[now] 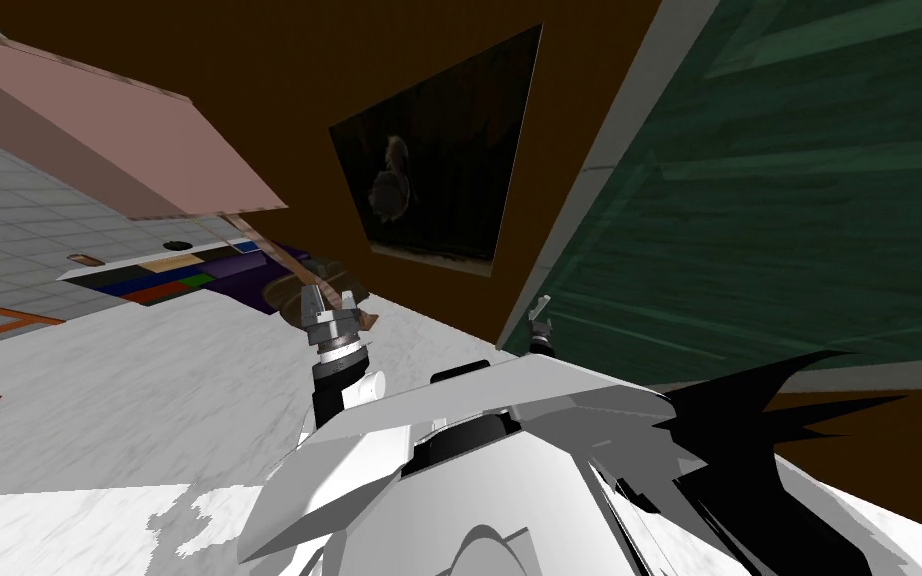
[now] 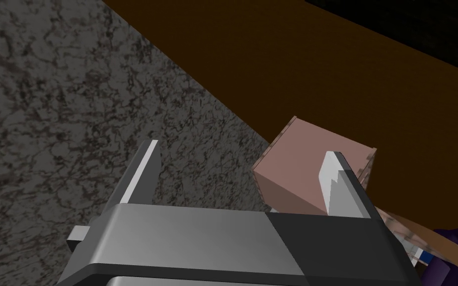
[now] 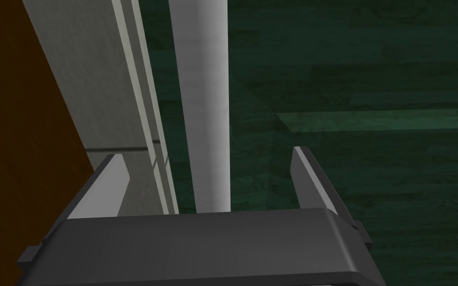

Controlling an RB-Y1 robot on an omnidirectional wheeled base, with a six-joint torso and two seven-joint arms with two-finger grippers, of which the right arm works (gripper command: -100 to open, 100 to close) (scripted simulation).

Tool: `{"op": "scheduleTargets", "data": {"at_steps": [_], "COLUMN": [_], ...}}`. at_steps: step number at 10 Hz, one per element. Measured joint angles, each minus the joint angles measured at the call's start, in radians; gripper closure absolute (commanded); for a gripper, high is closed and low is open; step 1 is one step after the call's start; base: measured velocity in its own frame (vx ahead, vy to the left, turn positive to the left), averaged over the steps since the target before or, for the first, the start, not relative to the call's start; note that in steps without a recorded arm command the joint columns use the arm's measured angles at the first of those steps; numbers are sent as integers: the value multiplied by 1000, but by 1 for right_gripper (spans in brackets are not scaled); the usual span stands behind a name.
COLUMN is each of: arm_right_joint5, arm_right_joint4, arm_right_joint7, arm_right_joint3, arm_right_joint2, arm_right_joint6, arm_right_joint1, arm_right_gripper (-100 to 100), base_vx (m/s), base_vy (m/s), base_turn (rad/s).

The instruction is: Pull the door open

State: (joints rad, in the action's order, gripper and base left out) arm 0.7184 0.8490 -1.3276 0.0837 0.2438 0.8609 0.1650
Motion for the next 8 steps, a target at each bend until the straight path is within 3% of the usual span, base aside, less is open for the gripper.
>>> {"op": "scheduleTargets", "data": {"at_steps": [2,5,6,8], "arm_right_joint5": [0,0,1,0], "arm_right_joint4": [-27,-46,-48,-46], "arm_right_joint7": [-38,-96,-99,-97], "arm_right_joint3": [-4,-14,-14,-15], "arm_right_joint2": [28,67,68,65], "arm_right_joint6": [10,20,22,22], "arm_right_joint1": [2,32,36,33], "arm_right_gripper": [-100,-100,100,100], "base_vx": [106,133,-25,-16], "base_vy": [-12,-5,11,-4], "base_turn": [12,-18,28,10]}}
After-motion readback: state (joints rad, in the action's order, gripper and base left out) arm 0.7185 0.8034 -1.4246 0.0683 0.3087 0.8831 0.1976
